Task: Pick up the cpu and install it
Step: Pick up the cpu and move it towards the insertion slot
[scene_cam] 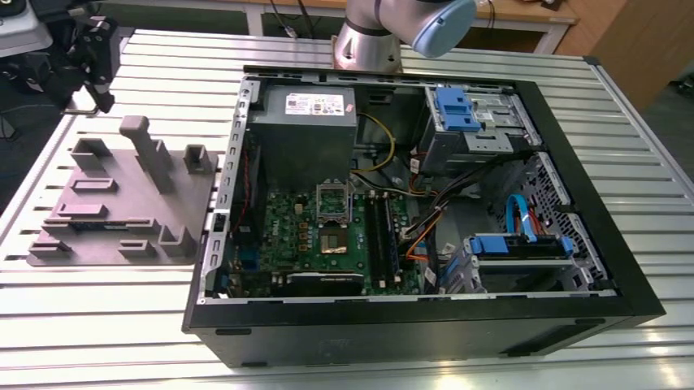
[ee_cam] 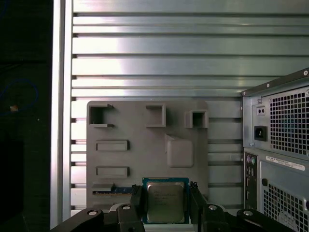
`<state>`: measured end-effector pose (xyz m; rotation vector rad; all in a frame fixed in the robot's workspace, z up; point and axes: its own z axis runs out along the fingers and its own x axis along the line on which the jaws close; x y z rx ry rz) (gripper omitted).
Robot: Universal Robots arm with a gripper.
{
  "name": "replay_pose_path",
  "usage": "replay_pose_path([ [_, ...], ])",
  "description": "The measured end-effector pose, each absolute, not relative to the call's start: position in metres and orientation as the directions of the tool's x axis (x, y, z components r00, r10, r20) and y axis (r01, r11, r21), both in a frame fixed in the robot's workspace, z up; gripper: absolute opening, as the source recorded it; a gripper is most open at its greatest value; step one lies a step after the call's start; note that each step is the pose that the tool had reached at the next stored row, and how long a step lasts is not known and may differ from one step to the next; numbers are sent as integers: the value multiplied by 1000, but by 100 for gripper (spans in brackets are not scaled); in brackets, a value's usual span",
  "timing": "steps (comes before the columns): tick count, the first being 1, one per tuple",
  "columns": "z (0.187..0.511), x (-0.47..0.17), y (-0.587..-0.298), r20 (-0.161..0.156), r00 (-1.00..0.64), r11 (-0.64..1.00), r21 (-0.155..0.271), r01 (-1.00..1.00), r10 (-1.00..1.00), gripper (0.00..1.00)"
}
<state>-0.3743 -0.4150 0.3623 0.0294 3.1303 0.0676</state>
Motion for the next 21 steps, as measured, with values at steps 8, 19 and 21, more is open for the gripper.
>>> replay_pose_path([
  [8, 362, -373, -415, -10, -1000, 999, 43, 19, 19, 47],
  [19, 362, -370, -415, -10, -1000, 999, 43, 19, 19, 47],
  [21, 362, -370, -415, -10, -1000, 999, 43, 19, 19, 47],
])
